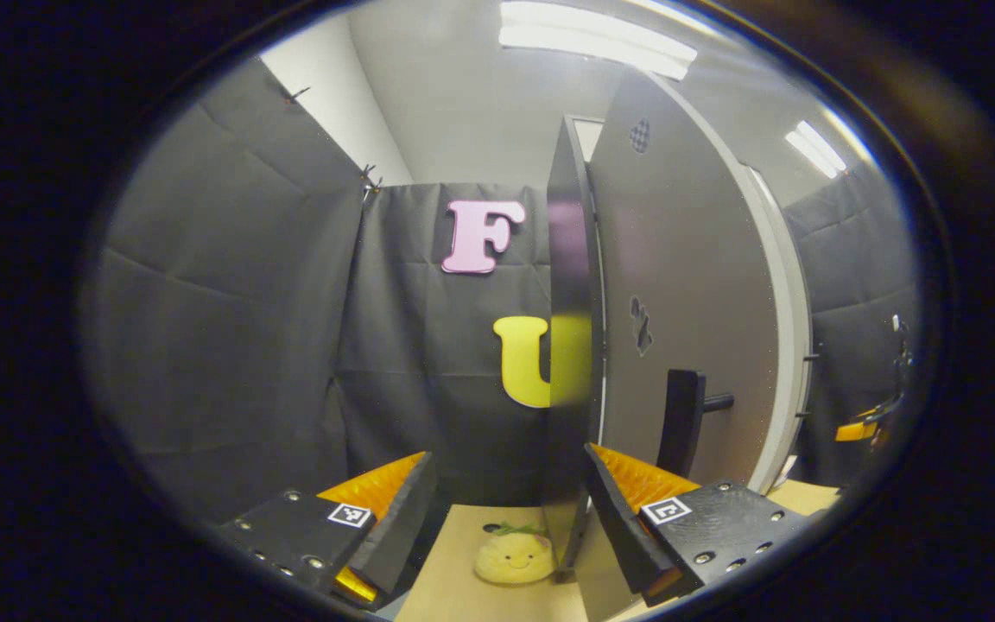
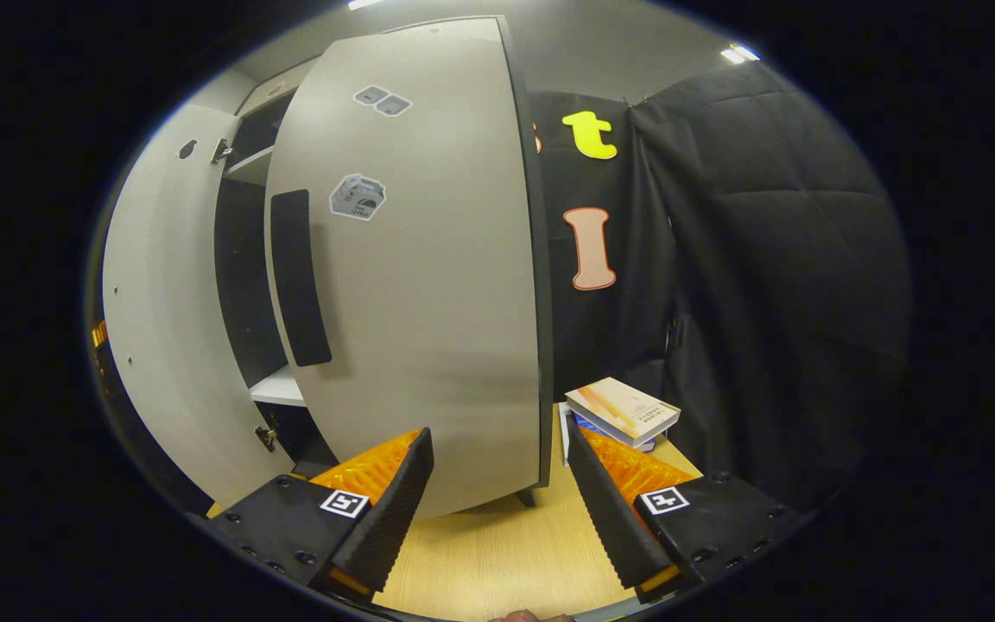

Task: Grab one shoe with the right hand and put it into the shoe cabinet, grab the other shoe with the left hand and put it into the shoe cabinet; then close the right door with the right hand and the left door with the left hand.

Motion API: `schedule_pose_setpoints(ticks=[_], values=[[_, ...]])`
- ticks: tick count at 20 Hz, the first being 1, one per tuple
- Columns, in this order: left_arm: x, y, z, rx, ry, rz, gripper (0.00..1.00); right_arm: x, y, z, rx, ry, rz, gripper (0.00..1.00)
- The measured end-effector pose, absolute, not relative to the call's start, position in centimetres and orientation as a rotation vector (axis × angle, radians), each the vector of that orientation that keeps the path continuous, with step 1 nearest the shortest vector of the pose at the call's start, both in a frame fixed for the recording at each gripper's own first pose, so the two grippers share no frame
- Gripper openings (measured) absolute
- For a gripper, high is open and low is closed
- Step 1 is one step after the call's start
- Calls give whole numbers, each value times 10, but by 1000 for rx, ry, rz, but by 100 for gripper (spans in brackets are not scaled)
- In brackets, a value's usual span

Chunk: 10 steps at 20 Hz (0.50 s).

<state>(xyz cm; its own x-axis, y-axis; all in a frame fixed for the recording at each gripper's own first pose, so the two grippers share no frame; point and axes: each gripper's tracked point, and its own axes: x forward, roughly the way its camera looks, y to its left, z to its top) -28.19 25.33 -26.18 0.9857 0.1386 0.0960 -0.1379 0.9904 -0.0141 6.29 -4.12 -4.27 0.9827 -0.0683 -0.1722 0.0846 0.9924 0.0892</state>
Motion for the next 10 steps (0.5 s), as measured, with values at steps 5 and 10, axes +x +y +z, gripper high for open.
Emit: schedule_pose_setpoints(ticks=[5,10], values=[[-278,238,-261,-4,-91,100,94,57,-51,-47,106,170,-103,98],[-275,215,-264,-12,-61,64,94,55,-53,-49,103,161,-119,98]])
